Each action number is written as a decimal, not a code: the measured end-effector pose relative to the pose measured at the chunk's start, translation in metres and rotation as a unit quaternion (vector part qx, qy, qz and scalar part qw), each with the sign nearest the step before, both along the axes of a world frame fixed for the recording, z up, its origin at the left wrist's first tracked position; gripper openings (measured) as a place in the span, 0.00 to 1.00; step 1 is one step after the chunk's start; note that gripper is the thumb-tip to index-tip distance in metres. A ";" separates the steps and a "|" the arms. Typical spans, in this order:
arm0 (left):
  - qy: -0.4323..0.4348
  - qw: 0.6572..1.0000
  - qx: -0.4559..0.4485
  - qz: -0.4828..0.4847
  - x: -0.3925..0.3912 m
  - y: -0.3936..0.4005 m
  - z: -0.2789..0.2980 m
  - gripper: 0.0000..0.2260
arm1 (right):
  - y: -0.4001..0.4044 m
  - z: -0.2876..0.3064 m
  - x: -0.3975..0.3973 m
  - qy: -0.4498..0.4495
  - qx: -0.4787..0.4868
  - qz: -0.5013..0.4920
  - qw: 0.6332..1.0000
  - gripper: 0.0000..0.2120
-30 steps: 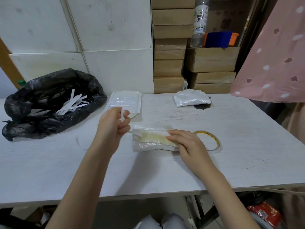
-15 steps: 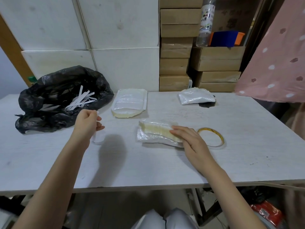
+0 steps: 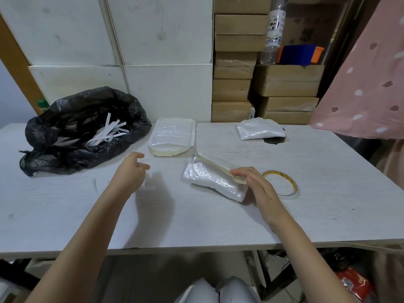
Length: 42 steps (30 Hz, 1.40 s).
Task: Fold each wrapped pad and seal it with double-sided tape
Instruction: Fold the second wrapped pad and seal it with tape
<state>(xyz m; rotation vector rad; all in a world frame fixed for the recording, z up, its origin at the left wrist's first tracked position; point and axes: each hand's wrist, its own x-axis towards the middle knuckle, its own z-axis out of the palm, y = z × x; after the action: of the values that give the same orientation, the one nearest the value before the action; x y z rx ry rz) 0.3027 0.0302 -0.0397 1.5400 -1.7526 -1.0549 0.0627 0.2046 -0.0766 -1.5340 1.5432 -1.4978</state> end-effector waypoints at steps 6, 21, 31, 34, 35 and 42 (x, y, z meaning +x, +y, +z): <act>-0.046 0.957 -0.233 -0.166 -0.014 0.021 0.003 0.25 | 0.004 0.004 0.002 0.016 0.023 0.012 1.000 0.17; 0.121 0.990 -0.075 0.013 -0.092 0.064 -0.024 0.13 | -0.033 0.009 0.028 -0.058 -0.015 -0.274 0.960 0.06; 0.071 0.984 -0.156 0.049 -0.095 0.077 -0.023 0.06 | -0.042 0.005 0.026 -0.029 0.061 -0.316 0.946 0.18; 0.039 0.990 -0.131 0.041 -0.095 0.075 -0.026 0.03 | -0.044 0.001 0.024 0.006 0.088 -0.314 0.946 0.10; 0.006 0.992 -0.123 0.037 -0.095 0.075 -0.025 0.02 | -0.045 0.003 0.023 0.034 0.107 -0.313 0.943 0.07; -0.201 0.907 -0.368 -0.025 -0.097 0.064 -0.014 0.13 | -0.032 0.021 0.021 0.319 0.106 -0.293 0.895 0.18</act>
<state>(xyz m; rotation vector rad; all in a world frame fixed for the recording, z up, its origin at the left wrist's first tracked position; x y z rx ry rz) 0.2060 0.0941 -0.0537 1.2579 -2.1242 -0.0208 0.0837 0.1726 -0.0553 -1.5905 2.6441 -1.0614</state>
